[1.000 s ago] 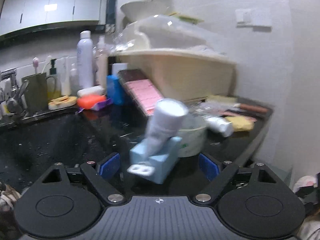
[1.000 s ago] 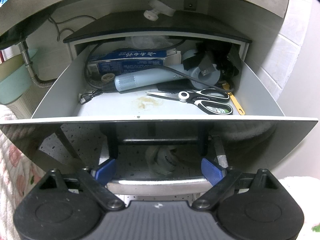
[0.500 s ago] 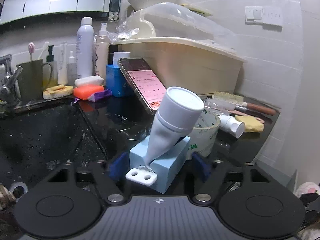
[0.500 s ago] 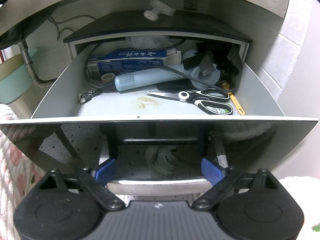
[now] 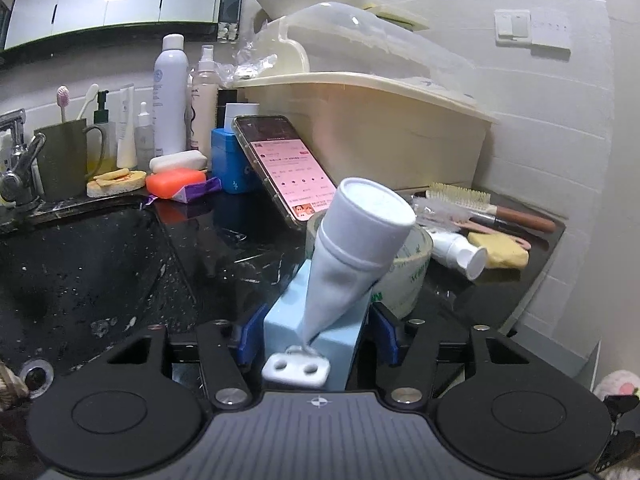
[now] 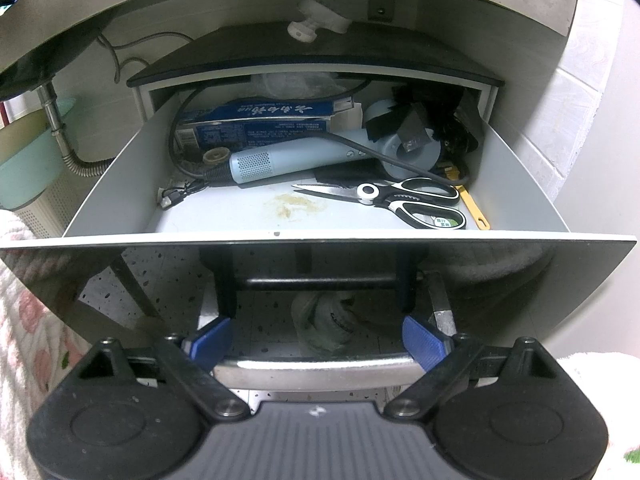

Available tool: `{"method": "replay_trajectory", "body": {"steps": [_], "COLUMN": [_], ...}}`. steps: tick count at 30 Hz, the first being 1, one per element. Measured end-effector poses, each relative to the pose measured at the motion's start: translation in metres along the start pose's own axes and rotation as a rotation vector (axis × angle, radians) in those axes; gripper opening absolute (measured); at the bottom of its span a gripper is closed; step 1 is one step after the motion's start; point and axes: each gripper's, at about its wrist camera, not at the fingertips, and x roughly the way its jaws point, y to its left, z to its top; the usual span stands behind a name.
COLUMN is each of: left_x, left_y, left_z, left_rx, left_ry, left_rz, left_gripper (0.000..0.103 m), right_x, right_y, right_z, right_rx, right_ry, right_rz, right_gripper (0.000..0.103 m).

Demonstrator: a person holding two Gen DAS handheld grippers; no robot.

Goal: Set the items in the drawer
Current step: 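Move the left tool to the countertop and grasp the light-blue cup holder, then carry the cup holder with the left gripper down into the open drawer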

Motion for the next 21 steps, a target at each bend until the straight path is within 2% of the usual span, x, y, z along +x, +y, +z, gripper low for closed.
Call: {"method": "replay_trajectory", "body": {"steps": [6,9,14,21], "left_x": [0.004,0.000,-0.012,-0.042], "left_y": [-0.006,-0.011,-0.024,-0.051], "left_z": [0.004,0.002,-0.008,-0.017], "left_rx": [0.028,0.030,0.024,-0.032], "left_ry": [0.022,0.018,-0.005,-0.036], "left_rz": [0.011,0.034,0.062,0.051], "left_gripper": [0.049,0.042,0.042,0.041], "right_x": [0.000,0.000,0.000,0.000], "right_y": [0.000,0.000,0.000,0.000], "right_z": [0.000,0.000,0.000,0.000], "right_rx": [0.000,0.000,0.001,0.002], "right_ry": [-0.003,-0.004,-0.005,-0.005], "right_rz": [0.002,0.003,0.003,0.002], "right_gripper": [0.092,0.092,0.092,0.092]}}
